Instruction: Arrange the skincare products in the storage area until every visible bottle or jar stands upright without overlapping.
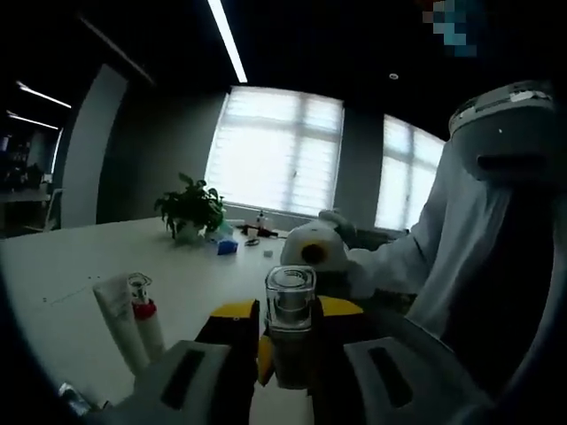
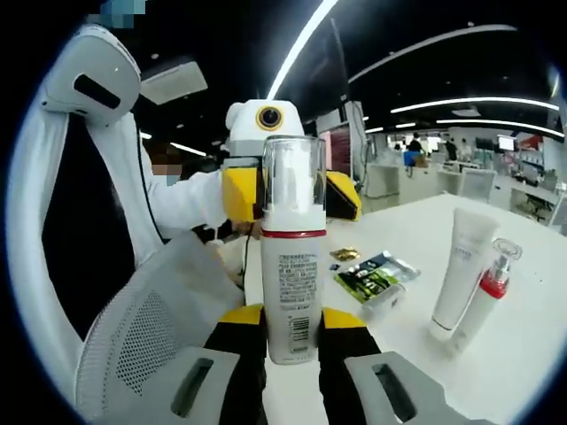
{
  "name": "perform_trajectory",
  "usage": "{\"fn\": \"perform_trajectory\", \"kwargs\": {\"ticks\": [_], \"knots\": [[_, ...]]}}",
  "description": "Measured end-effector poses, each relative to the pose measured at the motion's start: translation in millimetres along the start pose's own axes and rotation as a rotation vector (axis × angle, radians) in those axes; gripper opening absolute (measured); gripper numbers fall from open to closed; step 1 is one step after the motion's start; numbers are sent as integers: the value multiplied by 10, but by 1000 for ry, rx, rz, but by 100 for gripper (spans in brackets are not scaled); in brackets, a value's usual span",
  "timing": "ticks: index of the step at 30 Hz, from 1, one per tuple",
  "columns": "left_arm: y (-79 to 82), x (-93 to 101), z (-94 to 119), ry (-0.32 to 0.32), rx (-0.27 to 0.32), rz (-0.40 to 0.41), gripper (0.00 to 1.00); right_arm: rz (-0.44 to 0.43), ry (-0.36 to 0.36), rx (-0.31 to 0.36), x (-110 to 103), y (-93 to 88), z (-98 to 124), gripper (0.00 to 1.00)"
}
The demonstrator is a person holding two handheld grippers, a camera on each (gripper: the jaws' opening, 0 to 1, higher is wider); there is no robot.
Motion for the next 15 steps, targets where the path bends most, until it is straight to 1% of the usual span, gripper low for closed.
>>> {"fn": "perform_trajectory", "kwargs": {"ticks": [2, 5, 11, 15], "knots": [[19, -37, -2, 11, 10, 3, 18, 9, -7, 2, 27, -35, -1, 13], [-1, -72, -35, 12, 3, 0, 18, 24, -9, 21, 56, -44, -5, 13], [-83, -128, -115, 16, -24, -13, 14, 34, -9, 19, 140, -132, -35, 13], [-157, -197, -136, 24, -44, 4, 14, 43, -6, 17, 189, -190, -52, 13]]}}
Point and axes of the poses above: the point that each gripper's makers call its tool centre point, and the gripper's own axes: z roughly backward along the fingers, x roughly to its right, y roughly out of its top, the point moved 1 cm from there along z, roughly backward along the fingers, and after that the axes turned 8 degrees about -y, right-handed, at the moved point
